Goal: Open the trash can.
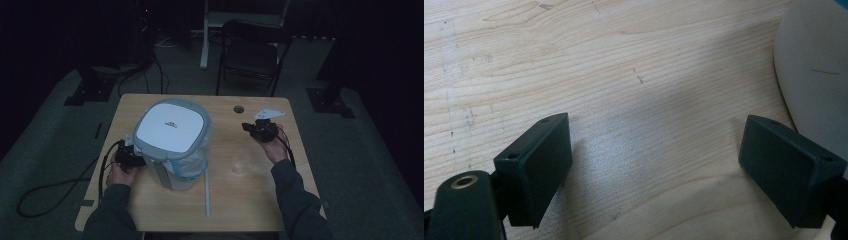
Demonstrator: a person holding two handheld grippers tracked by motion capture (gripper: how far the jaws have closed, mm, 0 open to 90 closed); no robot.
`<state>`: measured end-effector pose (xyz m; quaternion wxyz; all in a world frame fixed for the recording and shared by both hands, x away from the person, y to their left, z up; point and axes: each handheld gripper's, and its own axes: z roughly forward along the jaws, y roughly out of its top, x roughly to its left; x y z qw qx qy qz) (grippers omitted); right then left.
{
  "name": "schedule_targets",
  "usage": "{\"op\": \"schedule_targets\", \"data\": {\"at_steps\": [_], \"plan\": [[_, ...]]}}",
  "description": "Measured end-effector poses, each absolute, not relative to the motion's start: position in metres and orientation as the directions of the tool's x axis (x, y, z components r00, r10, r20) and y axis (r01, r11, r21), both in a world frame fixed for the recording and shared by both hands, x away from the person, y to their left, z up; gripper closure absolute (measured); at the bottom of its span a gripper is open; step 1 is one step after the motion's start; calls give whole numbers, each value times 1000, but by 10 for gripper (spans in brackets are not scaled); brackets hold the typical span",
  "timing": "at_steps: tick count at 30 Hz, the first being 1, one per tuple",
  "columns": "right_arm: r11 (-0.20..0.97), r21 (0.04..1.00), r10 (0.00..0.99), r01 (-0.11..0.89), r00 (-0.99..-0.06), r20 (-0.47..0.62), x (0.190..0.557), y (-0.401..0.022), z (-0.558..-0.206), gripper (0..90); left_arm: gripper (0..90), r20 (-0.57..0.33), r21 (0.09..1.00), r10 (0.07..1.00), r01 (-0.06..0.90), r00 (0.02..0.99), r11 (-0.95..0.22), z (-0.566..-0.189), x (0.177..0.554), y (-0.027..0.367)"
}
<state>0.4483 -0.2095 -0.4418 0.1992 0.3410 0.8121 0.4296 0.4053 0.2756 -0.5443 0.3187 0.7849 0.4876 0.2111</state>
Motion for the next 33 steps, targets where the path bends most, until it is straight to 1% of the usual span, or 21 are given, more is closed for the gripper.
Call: {"op": "schedule_targets", "data": {"at_steps": [3,13,16,29,33], "plan": [[403,833,716,379,-697,-29,450,-204,-438,898,145,20,706,900,631,435,-321,-544,405,276],[426,853,657,303,-751,-61,456,-178,-412,898,144,21,706,900,631,436,-322,-544,405,276],[426,859,634,284,-771,-60,458,-170,-402,898,145,20,706,900,631,435,-321,-544,405,276],[413,881,560,231,-827,-45,465,-144,-382,898,145,21,706,900,631,436,-322,-544,405,276],[392,892,533,225,-846,-21,467,-135,-375,899,144,20,706,900,631,436,-322,-544,405,276]]}}
